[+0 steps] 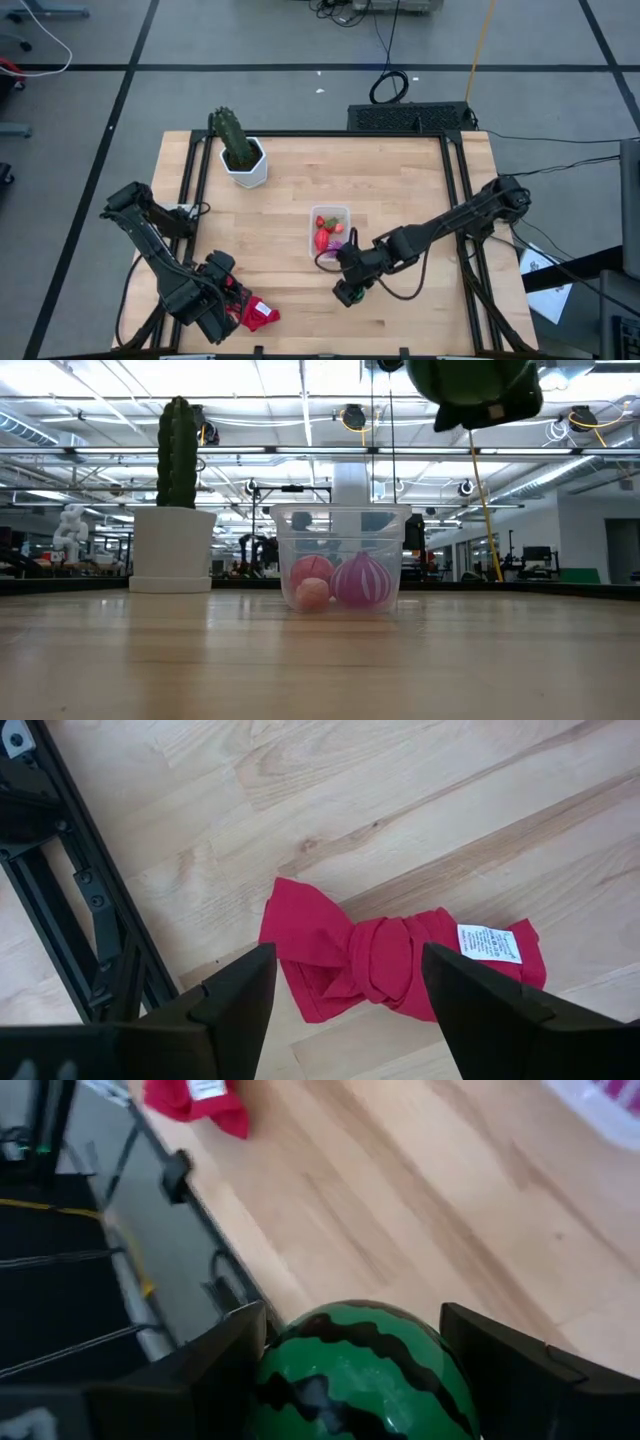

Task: Pick and placing Produce into tupperware
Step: Put the green watermelon into the transparent bin, then return to Home Position

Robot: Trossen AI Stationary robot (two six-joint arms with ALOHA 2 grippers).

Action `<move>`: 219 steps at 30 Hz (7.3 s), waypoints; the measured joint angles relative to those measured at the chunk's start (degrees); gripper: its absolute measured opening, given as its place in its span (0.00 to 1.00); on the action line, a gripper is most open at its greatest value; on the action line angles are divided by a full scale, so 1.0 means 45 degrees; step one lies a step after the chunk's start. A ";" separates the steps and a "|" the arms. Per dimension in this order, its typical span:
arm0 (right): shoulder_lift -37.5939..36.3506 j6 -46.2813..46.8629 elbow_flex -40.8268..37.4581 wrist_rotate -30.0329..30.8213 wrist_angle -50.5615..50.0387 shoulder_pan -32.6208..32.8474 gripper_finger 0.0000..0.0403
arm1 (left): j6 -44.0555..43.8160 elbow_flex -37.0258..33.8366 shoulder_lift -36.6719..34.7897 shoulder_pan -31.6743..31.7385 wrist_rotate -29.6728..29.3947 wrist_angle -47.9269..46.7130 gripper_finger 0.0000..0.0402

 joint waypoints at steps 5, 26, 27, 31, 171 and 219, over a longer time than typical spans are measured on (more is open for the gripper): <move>-0.0421 -0.0612 0.0000 -0.0350 0.0087 -0.0771 0.70 | 0.0054 0.0000 0.0004 0.0000 0.0000 -0.0023 0.63; -0.0875 -0.3702 0.0000 -0.2015 0.1673 -0.4365 0.70 | 0.0330 0.0000 0.0000 -0.0002 0.0000 -0.0060 0.63; -0.0875 -0.3864 0.0000 -0.2016 0.1655 -0.4462 0.70 | 0.0335 0.0000 0.0000 0.0000 -0.0001 -0.0058 0.63; -0.0875 -0.4675 0.0000 -0.2007 0.1428 -0.4726 0.70 | 0.0348 0.0000 0.0000 -0.0002 0.0000 -0.0058 0.63; 0.5332 -1.0624 0.6250 -0.0700 -0.5859 -0.5017 0.70 | 0.0680 -0.0005 0.0000 0.0296 -0.0329 -0.0060 0.63; 0.5315 -1.0627 0.6256 -0.1320 -0.6119 -0.5025 0.88 | 0.0757 -0.0005 0.0000 0.0301 -0.0447 -0.0060 0.63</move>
